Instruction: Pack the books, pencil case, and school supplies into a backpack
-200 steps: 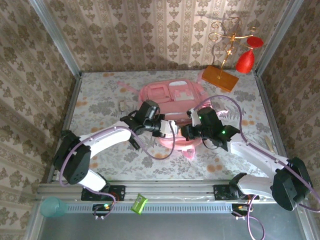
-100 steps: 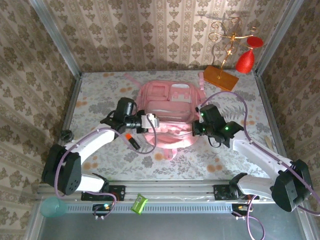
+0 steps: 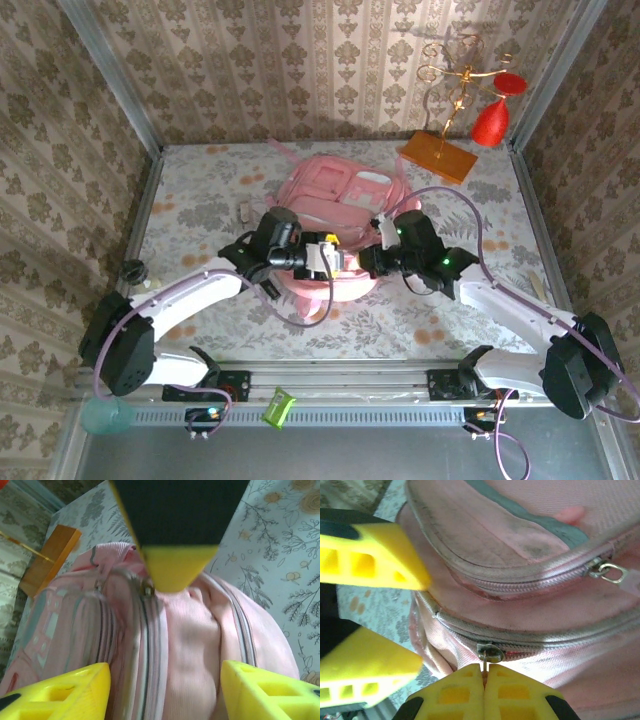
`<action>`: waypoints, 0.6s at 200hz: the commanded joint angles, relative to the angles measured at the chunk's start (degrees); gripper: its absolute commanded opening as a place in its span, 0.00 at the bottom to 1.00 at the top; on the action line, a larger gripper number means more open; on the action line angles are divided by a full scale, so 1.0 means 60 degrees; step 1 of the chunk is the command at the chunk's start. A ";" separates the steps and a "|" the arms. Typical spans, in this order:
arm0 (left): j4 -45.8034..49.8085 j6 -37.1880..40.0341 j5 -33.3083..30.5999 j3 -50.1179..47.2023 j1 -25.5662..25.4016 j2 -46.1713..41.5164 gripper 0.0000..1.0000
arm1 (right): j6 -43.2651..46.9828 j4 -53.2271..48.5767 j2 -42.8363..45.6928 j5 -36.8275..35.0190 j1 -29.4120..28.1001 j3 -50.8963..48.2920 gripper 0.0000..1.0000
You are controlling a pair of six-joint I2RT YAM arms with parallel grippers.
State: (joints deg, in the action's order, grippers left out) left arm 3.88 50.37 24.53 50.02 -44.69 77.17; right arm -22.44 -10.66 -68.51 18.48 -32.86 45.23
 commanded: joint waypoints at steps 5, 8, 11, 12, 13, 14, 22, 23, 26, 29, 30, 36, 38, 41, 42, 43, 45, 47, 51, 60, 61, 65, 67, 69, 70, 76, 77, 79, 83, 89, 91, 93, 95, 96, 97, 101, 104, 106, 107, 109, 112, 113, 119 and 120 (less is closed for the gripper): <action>0.0397 0.0305 -0.0872 0.0669 -0.0320 0.0573 0.57 | 0.0109 0.1166 0.0095 0.1061 -0.0136 0.0088 0.00; 0.0394 0.0341 -0.0999 0.0705 -0.0346 0.0647 0.56 | 0.0094 0.1187 0.0095 0.1089 -0.0148 0.0092 0.00; 0.0381 0.0389 -0.1110 0.0735 -0.0378 0.0715 0.55 | 0.0105 0.1208 0.0103 0.1118 -0.0166 0.0082 0.00; 0.0380 0.0406 -0.1149 0.0747 -0.0384 0.0746 0.55 | 0.0098 0.1214 0.0099 0.1128 -0.0179 0.0087 0.00; 0.0379 0.0415 -0.1184 0.0768 -0.0386 0.0769 0.55 | 0.0102 0.1224 0.0104 0.1141 -0.0178 0.0090 0.00; 0.0379 0.0434 -0.1215 0.0779 -0.0395 0.0795 0.54 | 0.0105 0.1229 0.0107 0.1162 -0.0192 0.0084 0.00; 0.0466 0.0597 -0.1447 0.0918 -0.0429 0.0965 0.52 | 0.0103 0.1297 0.0110 0.1289 -0.0207 0.0065 0.00; 0.0481 0.0613 -0.1464 0.0934 -0.0424 0.0988 0.51 | 0.0097 0.1317 0.0117 0.1302 -0.0214 0.0065 0.00; 0.0511 0.0650 -0.1511 0.0983 -0.0428 0.1059 0.50 | 0.0115 0.1321 0.0122 0.1357 -0.0220 0.0057 0.00; 0.0533 0.0684 -0.1548 0.1024 -0.0422 0.1116 0.49 | 0.0113 0.1322 0.0124 0.1384 -0.0228 0.0050 0.00; 0.0536 0.0693 -0.1573 0.1039 -0.0427 0.1129 0.48 | 0.0117 0.1322 0.0124 0.1400 -0.0240 0.0050 0.00; 0.0572 0.0765 -0.1678 0.1112 -0.0433 0.1241 0.44 | 0.0150 0.1315 0.0146 0.1444 -0.0232 0.0028 0.00; 0.0599 0.0784 -0.1707 0.1141 -0.0444 0.1274 0.43 | 0.0161 0.1309 0.0159 0.1449 -0.0235 0.0022 0.00; 0.0643 0.0820 -0.1739 0.1176 -0.0445 0.1315 0.41 | 0.0181 0.1296 0.0175 0.1450 -0.0236 0.0007 0.00; 0.0683 0.0834 -0.1739 0.1195 -0.0447 0.1324 0.40 | 0.0188 0.1287 0.0179 0.1448 -0.0229 -0.0001 0.00; 0.0683 0.0841 -0.1751 0.1212 -0.0447 0.1336 0.40 | 0.0191 0.1282 0.0188 0.1433 -0.0232 0.0002 0.00; 0.0719 0.0858 -0.1763 0.1225 -0.0440 0.1363 0.38 | 0.0212 0.1261 0.0206 0.1403 -0.0224 -0.0018 0.00; 0.0749 0.0869 -0.1797 0.1242 -0.0435 0.1392 0.36 | 0.0224 0.1252 0.0222 0.1373 -0.0229 -0.0030 0.00; 0.0806 0.0897 -0.1862 0.1286 -0.0433 0.1417 0.32 | 0.0259 0.1195 0.0264 0.1293 -0.0229 -0.0051 0.00; 0.0977 0.0963 -0.1984 0.1334 -0.0420 0.1436 0.22 | 0.0346 0.0939 0.0349 0.0977 -0.0190 -0.0084 0.00; 0.0986 0.0957 -0.1989 0.1348 -0.0412 0.1428 0.21 | 0.0358 0.0896 0.0354 0.0955 -0.0184 -0.0083 0.00; 0.1031 0.0979 -0.2008 0.1346 -0.0386 0.1415 0.17 | 0.0395 0.0732 0.0400 0.0797 -0.0153 -0.0086 0.00; 0.1047 0.0980 -0.2009 0.1346 -0.0370 0.1398 0.14 | 0.0409 0.0665 0.0413 0.0709 -0.0131 -0.0102 0.00; 0.1070 0.0980 -0.2002 0.1339 -0.0344 0.1382 0.12 | 0.0435 0.0579 0.0435 0.0621 -0.0111 -0.0110 0.00; 0.1076 0.0980 -0.1998 0.1342 -0.0337 0.1373 0.11 | 0.0447 0.0555 0.0441 0.0580 -0.0100 -0.0111 0.00; 0.1112 0.0993 -0.1946 0.1321 -0.0256 0.1289 0.00 | 0.0458 0.0315 0.0508 0.0293 -0.0041 -0.0147 0.00; 0.1126 0.0994 -0.1934 0.1304 -0.0235 0.1275 0.00 | 0.0473 0.0269 0.0514 0.0240 -0.0029 -0.0144 0.00; 0.1141 0.0984 -0.1902 0.1284 -0.0189 0.1242 0.00 | 0.0487 0.0183 0.0548 0.0130 -0.0012 -0.0142 0.00; 0.1127 0.0983 -0.1830 0.1224 -0.0133 0.1153 0.00 | 0.0498 0.0001 0.0600 -0.0111 0.0025 -0.0148 0.00; 0.1073 0.0987 -0.1643 0.1122 -0.0008 0.0996 0.00 | 0.0517 -0.0314 0.0670 -0.0559 0.0078 -0.0134 0.00; 0.1032 0.0971 -0.1584 0.1074 0.0039 0.0945 0.00 | 0.0528 -0.0428 0.0678 -0.0736 0.0092 -0.0118 0.00; 0.0960 0.0949 -0.1526 0.1025 0.0081 0.0892 0.00 | 0.0530 -0.0522 0.0691 -0.0868 0.0091 -0.0102 0.00; 0.0898 0.0921 -0.1478 0.0977 0.0131 0.0838 0.00 | 0.0553 -0.0648 0.0702 -0.1077 0.0110 -0.0088 0.00; 0.0865 0.0907 -0.1458 0.0949 0.0157 0.0808 0.00 | 0.0557 -0.0725 0.0706 -0.1163 0.0120 -0.0071 0.00; 0.0834 0.0885 -0.1440 0.0920 0.0177 0.0792 0.00 | 0.0559 -0.0786 0.0723 -0.1250 0.0132 -0.0055 0.00; 0.0752 0.0857 -0.1347 0.0821 0.0259 0.0661 0.00 | 0.0585 -0.0957 0.0737 -0.1569 0.0178 -0.0009 0.00; 0.0709 0.0862 -0.1287 0.0746 0.0329 0.0570 0.00 | 0.0582 -0.1142 0.0739 -0.1791 0.0208 0.0011 0.00; 0.0692 0.0852 -0.1221 0.0705 0.0351 0.0513 0.00 | 0.0595 -0.1228 0.0740 -0.1901 0.0230 0.0028 0.00; 0.0682 0.0857 -0.1197 0.0681 0.0376 0.0484 0.00 | 0.0600 -0.1271 0.0740 -0.1992 0.0239 0.0039 0.00; 0.0674 0.0851 -0.1132 0.0656 0.0410 0.0436 0.00 | 0.0618 -0.1348 0.0736 -0.2171 0.0245 0.0065 0.00; 0.0657 0.0856 -0.1050 0.0606 0.0472 0.0362 0.00 | 0.0652 -0.1477 0.0730 -0.2415 0.0247 0.0095 0.00; 0.0650 0.0859 -0.1024 0.0588 0.0488 0.0335 0.00 | 0.0672 -0.1528 0.0728 -0.2506 0.0247 0.0109 0.00; 0.0643 0.0863 -0.0852 0.0517 0.0592 0.0213 0.00 | 0.0718 -0.1752 0.0691 -0.2974 0.0255 0.0174 0.00; 0.0643 0.0863 -0.0830 0.0507 0.0614 0.0194 0.00 | 0.0727 -0.1782 0.0686 -0.3071 0.0251 0.0192 0.00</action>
State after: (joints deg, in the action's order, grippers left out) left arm 6.68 55.48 20.18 55.42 -45.87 82.98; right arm -20.43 -11.92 -66.72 14.06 -32.77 44.16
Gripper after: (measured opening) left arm 0.070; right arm 0.054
